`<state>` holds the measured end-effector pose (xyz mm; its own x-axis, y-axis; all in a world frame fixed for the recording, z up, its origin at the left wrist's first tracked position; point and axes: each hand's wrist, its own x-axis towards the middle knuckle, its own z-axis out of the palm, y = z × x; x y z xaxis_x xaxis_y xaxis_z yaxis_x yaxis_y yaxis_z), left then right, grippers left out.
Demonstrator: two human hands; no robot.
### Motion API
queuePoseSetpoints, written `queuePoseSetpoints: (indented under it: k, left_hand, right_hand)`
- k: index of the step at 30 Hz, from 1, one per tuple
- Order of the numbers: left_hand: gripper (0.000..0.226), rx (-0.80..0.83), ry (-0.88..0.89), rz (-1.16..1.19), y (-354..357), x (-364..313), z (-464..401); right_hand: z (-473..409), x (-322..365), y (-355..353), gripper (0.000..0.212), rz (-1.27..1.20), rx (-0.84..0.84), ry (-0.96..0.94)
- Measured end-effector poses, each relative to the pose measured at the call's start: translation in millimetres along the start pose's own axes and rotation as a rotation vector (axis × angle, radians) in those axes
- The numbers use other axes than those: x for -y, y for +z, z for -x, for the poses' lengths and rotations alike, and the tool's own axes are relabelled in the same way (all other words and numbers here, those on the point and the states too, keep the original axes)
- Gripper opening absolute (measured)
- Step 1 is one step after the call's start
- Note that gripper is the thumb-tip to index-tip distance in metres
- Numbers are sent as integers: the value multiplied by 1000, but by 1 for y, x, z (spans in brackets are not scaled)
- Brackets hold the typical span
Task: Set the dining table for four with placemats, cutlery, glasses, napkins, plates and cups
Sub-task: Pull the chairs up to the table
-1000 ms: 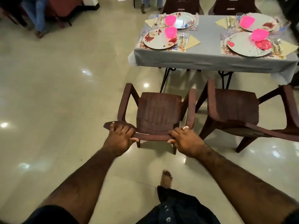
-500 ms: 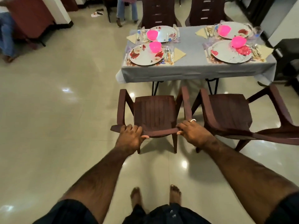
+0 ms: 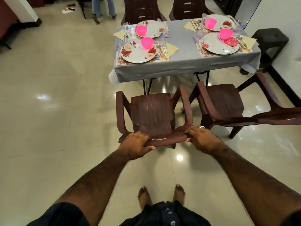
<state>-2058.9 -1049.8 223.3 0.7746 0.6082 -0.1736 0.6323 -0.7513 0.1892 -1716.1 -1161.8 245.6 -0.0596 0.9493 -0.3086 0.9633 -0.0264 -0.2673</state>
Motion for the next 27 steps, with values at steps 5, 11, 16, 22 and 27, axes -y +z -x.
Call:
queuePoseSetpoints:
  k: [5, 11, 16, 22, 27]
  left_hand:
    - [89, 100, -307, 9, -8, 27, 23]
    - [91, 12, -430, 231, -7, 19, 24]
    - [90, 58, -426, 282, -12, 10, 8]
    - [73, 30, -410, 331, -29, -9, 5]
    - [84, 55, -399, 372, -30, -5, 14]
  right_hand:
    - [-9, 6, -16, 66, 30, 140, -10]
    - [-1, 0, -19, 55, 15, 89, -13]
    - [1, -10, -34, 51, -18, 72, -6]
    - [-5, -18, -45, 43, -23, 111, -15]
    - [0, -15, -37, 48, -38, 123, 4]
